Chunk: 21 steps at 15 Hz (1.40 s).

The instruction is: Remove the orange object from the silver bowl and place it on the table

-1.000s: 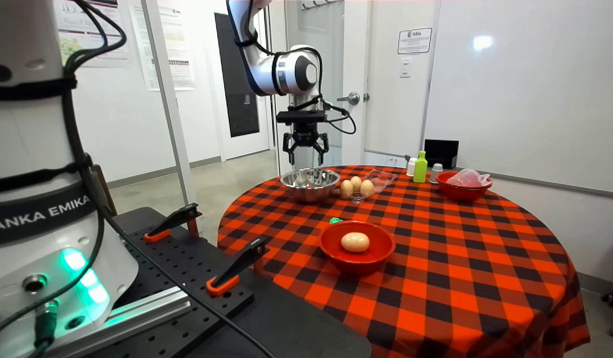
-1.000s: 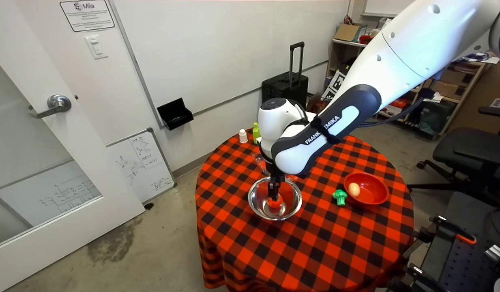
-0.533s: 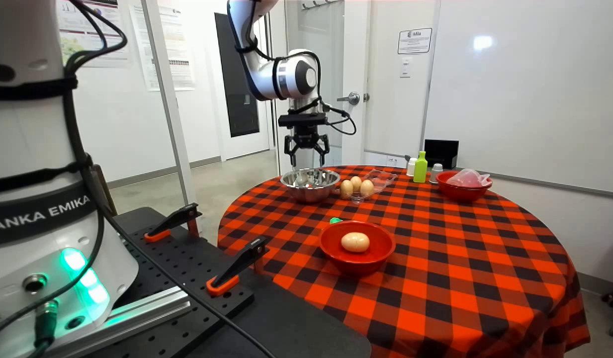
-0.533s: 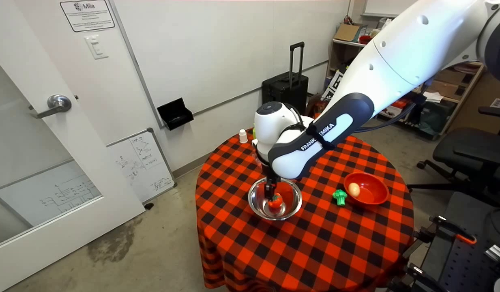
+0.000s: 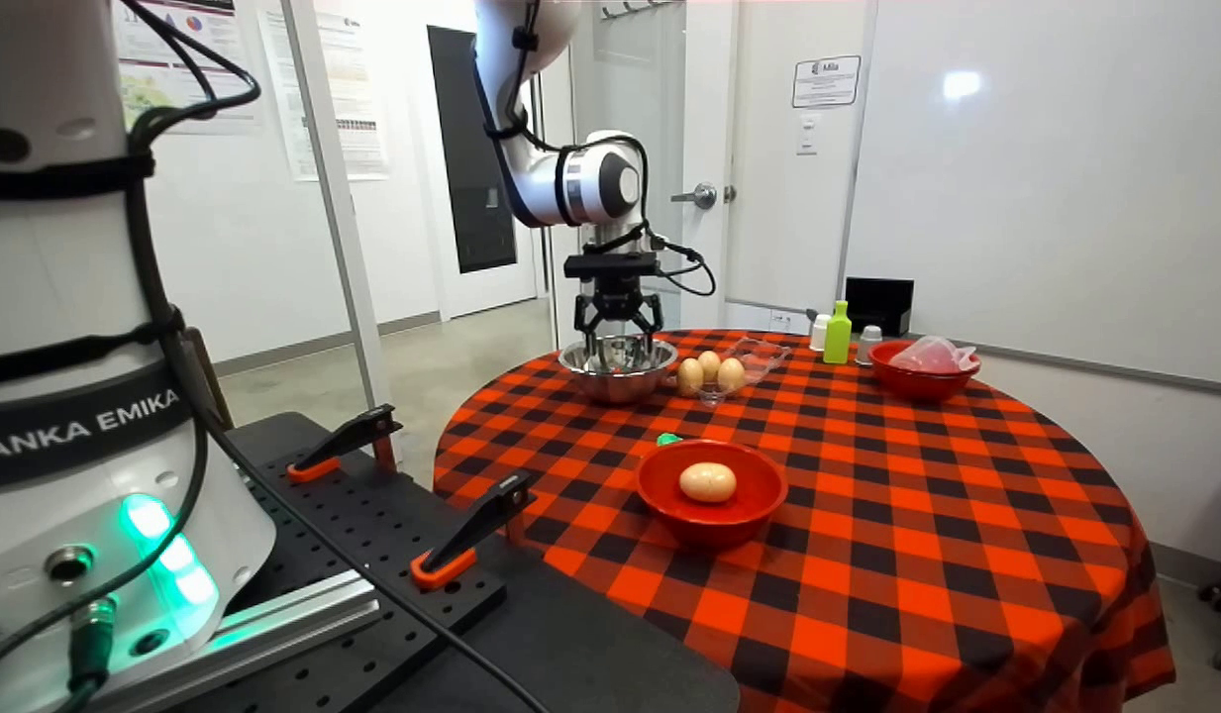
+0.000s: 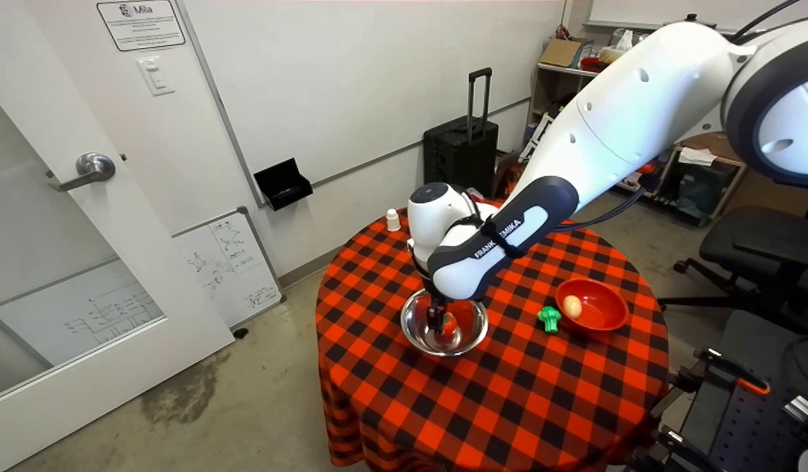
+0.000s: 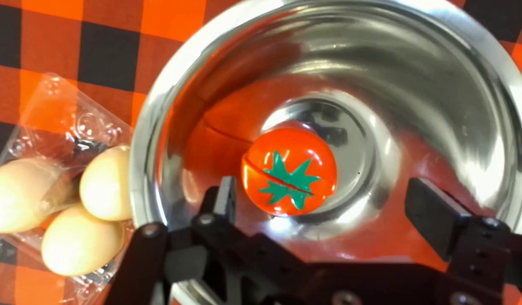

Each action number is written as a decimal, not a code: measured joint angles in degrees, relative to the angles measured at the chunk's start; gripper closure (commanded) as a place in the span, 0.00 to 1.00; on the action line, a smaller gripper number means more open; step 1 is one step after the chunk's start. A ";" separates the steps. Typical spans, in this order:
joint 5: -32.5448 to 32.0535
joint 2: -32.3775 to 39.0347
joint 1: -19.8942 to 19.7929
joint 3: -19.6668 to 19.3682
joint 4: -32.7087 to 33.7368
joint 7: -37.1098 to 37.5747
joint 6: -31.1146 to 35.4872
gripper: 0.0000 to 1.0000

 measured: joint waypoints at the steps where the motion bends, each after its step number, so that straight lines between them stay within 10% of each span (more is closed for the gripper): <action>1: 0.00 0.67 -0.03 -0.03 0.73 0.00 -0.42 0.00; 15: 0.02 6.82 0.00 0.01 8.80 -0.05 -6.62 0.00; 21: 0.07 9.28 0.00 0.04 11.70 -0.07 -8.44 0.56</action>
